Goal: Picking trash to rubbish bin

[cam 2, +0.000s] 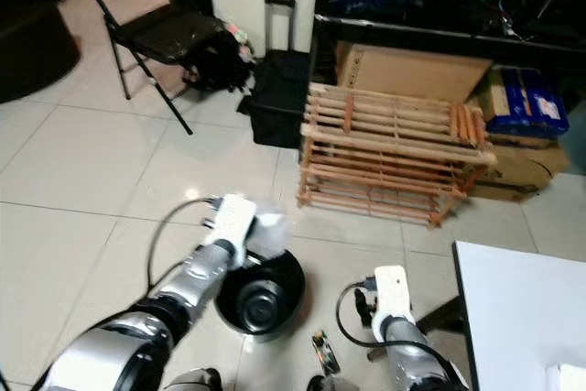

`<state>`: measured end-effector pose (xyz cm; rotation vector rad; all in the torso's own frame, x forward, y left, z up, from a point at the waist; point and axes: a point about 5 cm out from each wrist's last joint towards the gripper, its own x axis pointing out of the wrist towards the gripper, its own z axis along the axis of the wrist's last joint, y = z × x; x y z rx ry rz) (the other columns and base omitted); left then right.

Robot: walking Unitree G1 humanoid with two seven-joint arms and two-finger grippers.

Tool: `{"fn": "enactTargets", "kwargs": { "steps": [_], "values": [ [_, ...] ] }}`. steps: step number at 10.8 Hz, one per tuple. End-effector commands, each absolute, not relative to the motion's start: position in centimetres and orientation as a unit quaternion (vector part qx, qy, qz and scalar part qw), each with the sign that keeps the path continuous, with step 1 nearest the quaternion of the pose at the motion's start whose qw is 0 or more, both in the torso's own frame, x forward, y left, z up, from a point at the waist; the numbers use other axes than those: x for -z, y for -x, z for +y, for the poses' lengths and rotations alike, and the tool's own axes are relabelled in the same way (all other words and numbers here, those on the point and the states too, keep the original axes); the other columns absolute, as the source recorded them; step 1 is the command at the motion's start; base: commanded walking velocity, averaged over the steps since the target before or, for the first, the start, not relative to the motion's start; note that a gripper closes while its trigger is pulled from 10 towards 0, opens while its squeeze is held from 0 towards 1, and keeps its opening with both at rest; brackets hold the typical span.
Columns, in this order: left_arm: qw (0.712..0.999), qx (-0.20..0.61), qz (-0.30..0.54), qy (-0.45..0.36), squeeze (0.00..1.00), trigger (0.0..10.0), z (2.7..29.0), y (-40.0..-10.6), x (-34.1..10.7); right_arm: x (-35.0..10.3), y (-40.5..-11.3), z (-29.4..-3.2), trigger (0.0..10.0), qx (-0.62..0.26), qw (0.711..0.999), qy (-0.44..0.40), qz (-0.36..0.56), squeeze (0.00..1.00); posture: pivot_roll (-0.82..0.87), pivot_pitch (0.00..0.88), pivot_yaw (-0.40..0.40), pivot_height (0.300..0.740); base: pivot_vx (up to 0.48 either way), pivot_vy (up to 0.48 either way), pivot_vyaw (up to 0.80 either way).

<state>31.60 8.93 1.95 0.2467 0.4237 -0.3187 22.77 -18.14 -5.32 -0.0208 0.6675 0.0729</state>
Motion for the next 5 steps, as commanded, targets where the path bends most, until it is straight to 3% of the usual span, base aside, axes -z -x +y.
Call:
{"fn": "enactTargets", "kwargs": {
  "steps": [1,5],
  "values": [
    [0.951,0.173,0.223,-0.129,0.00,10.0,8.40,-31.09,-1.42,5.57,-22.12,-18.89,10.0,-0.029,0.943,0.013,0.330,0.00,-0.09,0.184,-0.080,0.740,0.000,0.000,0.00],
    [0.945,0.191,0.232,-0.130,0.00,10.0,7.60,-30.30,-0.75,5.97,-21.17,-19.19,10.0,-0.028,0.943,0.013,0.332,0.00,-0.10,0.222,-0.081,0.740,0.000,0.000,0.00]
  ]
}}
